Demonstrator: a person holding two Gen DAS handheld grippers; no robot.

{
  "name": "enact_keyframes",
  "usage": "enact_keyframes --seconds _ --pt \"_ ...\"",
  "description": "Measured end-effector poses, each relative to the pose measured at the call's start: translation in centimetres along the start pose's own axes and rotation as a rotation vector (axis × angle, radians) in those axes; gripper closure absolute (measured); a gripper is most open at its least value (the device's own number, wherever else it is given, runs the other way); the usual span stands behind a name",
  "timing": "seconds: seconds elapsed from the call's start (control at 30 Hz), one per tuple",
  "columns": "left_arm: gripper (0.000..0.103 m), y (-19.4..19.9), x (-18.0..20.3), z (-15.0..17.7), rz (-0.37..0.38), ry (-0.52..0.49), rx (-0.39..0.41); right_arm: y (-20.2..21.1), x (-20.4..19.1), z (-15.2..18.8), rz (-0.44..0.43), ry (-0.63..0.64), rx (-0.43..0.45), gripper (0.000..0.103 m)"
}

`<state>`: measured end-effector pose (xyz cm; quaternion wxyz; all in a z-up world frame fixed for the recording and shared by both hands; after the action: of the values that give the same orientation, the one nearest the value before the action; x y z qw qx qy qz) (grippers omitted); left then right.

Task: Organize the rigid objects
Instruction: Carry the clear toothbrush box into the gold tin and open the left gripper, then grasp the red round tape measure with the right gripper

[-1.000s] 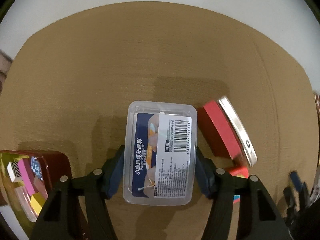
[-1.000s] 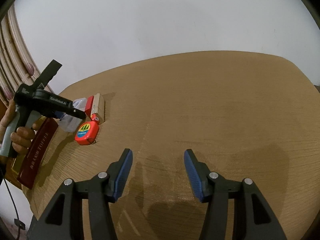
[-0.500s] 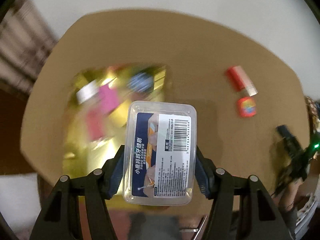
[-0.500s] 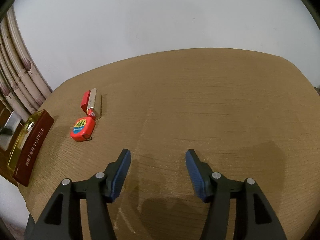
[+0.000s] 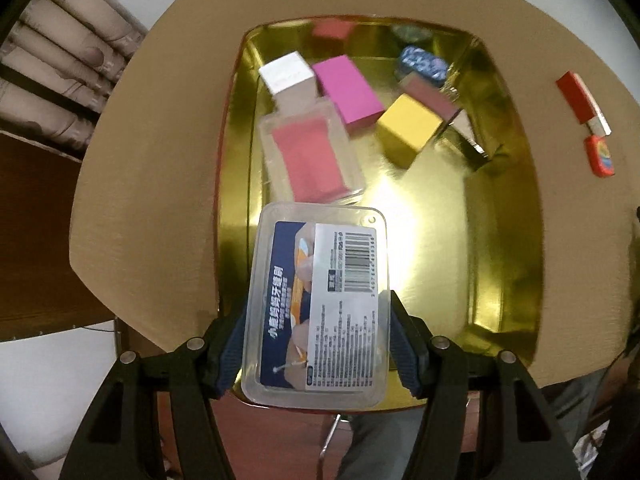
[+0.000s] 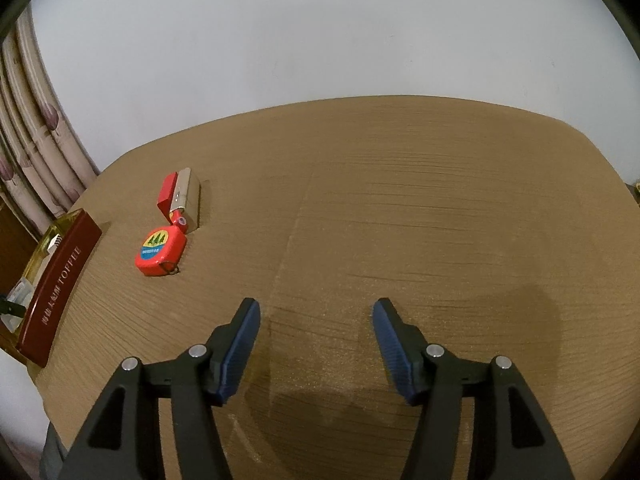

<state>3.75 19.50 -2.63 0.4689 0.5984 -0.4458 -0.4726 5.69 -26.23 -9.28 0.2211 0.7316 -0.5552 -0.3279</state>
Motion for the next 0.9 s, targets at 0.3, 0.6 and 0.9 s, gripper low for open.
enact_keyframes --seconds 0.3,0.6,0.9 --pt "0.044 -1.1 -0.2 0.6 0.066 0.042 0.038 -0.4 -0.5 0.0 0.004 0.019 -0.006 0.039" --pt "0.041 2.0 -0.9 1.3 0.014 0.008 0.187 -0.3 -0.5 0.1 0.000 0.021 -0.007 0.035" --pt "0.034 8.6 5.0 4.6 0.189 0.005 0.385 -0.3 -0.7 0.0 0.011 0.040 -0.012 0.035"
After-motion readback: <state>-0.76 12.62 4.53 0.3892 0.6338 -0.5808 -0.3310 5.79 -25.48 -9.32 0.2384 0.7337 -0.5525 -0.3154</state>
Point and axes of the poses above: each gripper's, at about its wrist camera, not at the fingertips, and y roughly against the way its jaws point, x to its right, z to its underside, the point moved 4 cm from there along -y, roughly the way its jaws point, and after that the axes turned 3 degrees about x, right-handed, at the moved point
